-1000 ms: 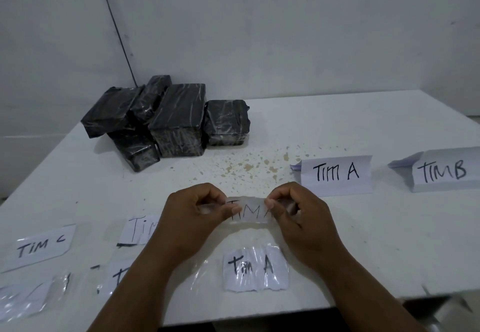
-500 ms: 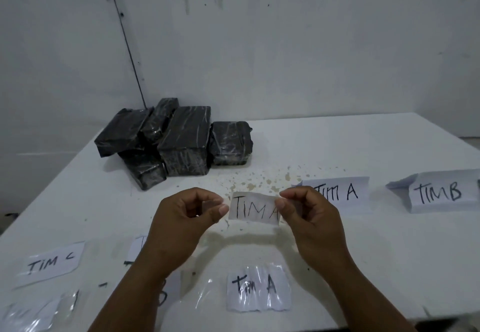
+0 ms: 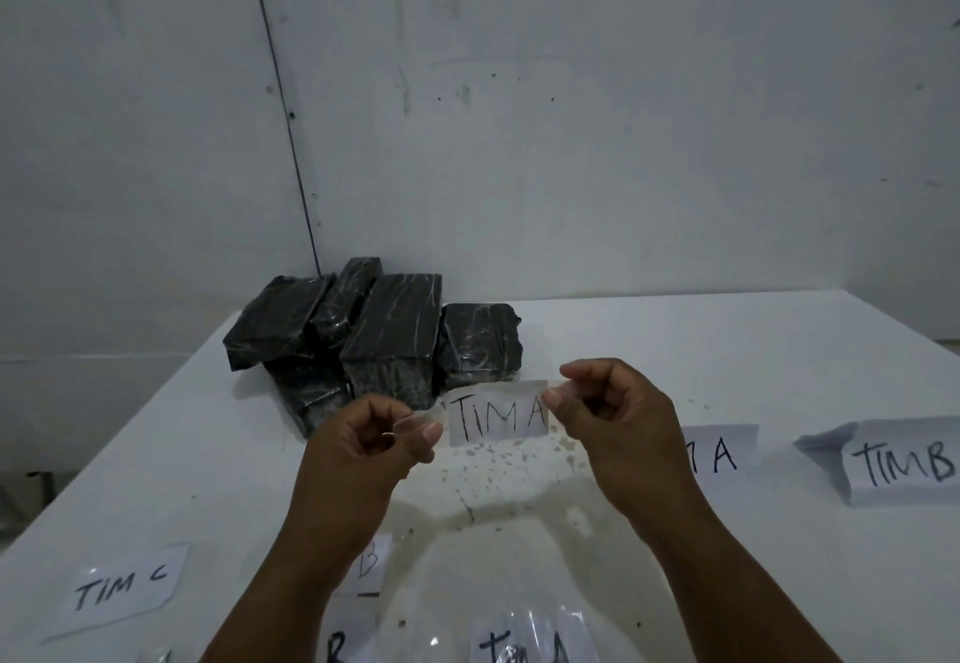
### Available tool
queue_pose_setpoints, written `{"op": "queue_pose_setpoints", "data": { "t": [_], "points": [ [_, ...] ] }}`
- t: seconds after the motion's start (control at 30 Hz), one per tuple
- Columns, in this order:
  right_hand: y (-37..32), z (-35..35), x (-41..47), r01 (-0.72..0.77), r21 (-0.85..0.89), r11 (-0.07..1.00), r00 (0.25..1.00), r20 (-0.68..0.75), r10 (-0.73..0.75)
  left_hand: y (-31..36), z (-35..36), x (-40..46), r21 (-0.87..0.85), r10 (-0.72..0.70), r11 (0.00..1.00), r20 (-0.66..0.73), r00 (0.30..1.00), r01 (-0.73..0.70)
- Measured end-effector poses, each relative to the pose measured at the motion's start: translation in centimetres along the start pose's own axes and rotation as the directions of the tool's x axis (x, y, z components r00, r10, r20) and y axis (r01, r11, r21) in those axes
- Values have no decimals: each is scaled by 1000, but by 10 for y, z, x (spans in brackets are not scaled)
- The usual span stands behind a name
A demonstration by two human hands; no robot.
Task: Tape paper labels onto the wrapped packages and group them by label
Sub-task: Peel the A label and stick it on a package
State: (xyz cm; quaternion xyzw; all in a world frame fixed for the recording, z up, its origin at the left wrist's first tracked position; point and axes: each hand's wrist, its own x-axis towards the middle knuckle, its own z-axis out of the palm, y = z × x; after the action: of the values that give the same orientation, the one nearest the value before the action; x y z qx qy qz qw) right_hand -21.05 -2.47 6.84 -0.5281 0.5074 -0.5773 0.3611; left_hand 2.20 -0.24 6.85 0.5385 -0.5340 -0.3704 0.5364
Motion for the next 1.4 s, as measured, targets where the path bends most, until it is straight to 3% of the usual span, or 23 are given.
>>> {"op": "queue_pose_setpoints", "data": {
  "t": [0.23,0.4,0.5,0.6,0.67,0.8,0.9,1.1,1.23,1.4],
  "points": [
    [-24,1,29,93,-78,993,995,29,-91,0,2,12,-66,-43,997,6,999,43],
    [-31,-1,41,162,-141,977,987,45,-157,-8,16,35,-33,-211,977,12,977,212],
    [-33,1,47,179,-131,975,984,14,-179,-19,37,59,238,-97,967,11,995,91],
    [-35,4,52,188,-125,974,981,-32,-193,-25,62,85,515,66,849,126,990,-122],
    [-36,6,54,186,-115,976,980,-51,-193,-27,76,97,664,22,731,206,978,-156],
    [-37,4,54,165,-91,982,982,-82,-173,-29,93,107,837,-210,540,238,948,-91],
    [-38,0,56,143,-83,986,983,-106,-151,-32,101,109,847,-231,530,184,955,-35],
    [-37,-11,56,96,-17,995,973,-207,-97,-31,106,104,880,-81,473,96,992,-46],
    [-38,-13,53,88,18,996,967,-240,-81,-27,99,91,857,7,502,130,991,-116],
    [-40,-16,45,88,13,996,971,-226,-83,-16,72,69,789,12,572,265,964,-224]
  ]
}}
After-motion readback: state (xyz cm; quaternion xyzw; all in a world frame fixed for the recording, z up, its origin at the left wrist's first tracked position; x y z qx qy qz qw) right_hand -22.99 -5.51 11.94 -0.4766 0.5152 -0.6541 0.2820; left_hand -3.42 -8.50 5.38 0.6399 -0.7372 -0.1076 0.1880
